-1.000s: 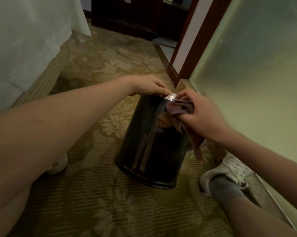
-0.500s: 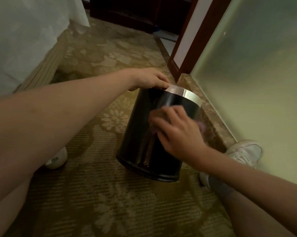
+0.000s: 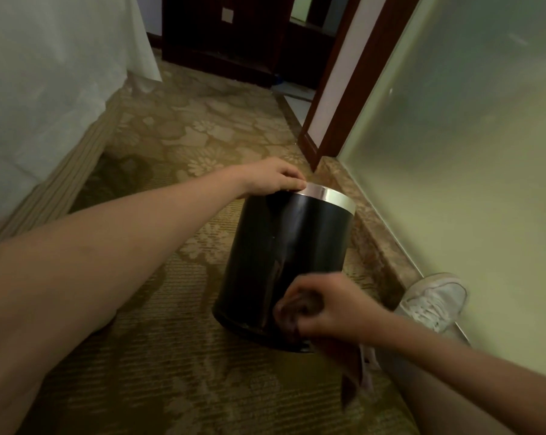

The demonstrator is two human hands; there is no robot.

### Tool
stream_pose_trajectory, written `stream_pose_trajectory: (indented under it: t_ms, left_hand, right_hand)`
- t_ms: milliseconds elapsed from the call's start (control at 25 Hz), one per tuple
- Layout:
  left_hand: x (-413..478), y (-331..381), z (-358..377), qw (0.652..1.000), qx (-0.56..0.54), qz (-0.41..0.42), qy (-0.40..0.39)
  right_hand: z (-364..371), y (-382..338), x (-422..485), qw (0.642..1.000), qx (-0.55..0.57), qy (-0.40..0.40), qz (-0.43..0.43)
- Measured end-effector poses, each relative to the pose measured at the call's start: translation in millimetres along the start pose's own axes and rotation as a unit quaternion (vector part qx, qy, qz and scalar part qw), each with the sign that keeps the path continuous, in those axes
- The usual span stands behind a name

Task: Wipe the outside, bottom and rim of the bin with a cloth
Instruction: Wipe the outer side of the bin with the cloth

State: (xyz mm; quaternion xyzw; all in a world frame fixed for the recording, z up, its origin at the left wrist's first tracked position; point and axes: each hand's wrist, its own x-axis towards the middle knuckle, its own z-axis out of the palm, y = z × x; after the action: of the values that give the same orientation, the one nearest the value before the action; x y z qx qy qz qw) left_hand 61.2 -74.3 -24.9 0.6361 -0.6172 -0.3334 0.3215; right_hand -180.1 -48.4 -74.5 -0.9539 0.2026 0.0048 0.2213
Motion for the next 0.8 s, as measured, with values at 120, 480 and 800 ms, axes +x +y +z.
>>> stream_pose_trajectory:
  t_ms: [120, 480, 800]
  left_hand:
    - [0, 1, -3, 0.999, -0.035, -0.035, -0.017]
    - [-1, -2, 5, 0.984, -0.16, -0.071, 0.038]
    - [9, 14, 42, 0.998, -0.029, 0.025, 0.052]
  right_hand:
    - [-51, 4, 26, 0.978, 0.037, 0.204, 0.03]
    - [-12, -15, 44, 0.948, -0.222, 0.229, -0.007]
    - [31, -26, -10, 0.991, -0.109, -0.076, -0.021]
